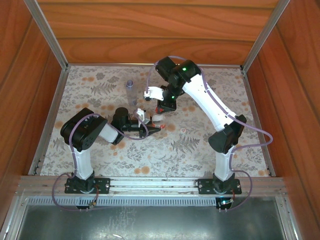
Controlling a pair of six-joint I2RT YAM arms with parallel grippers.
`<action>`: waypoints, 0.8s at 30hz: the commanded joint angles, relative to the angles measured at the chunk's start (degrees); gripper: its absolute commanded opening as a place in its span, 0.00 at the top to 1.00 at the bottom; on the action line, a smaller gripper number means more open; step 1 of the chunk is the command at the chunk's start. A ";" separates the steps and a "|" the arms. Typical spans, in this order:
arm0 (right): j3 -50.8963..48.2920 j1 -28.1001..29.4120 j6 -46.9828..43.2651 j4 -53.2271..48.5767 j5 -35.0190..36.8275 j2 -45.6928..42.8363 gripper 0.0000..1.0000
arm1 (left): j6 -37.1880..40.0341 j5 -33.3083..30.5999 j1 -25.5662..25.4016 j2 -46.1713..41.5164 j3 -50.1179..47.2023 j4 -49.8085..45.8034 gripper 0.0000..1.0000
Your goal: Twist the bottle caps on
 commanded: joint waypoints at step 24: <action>11.09 6.10 79.65 -14.62 14.32 7.58 0.72 | -0.34 -14.76 -0.86 0.20 -0.89 -4.90 0.53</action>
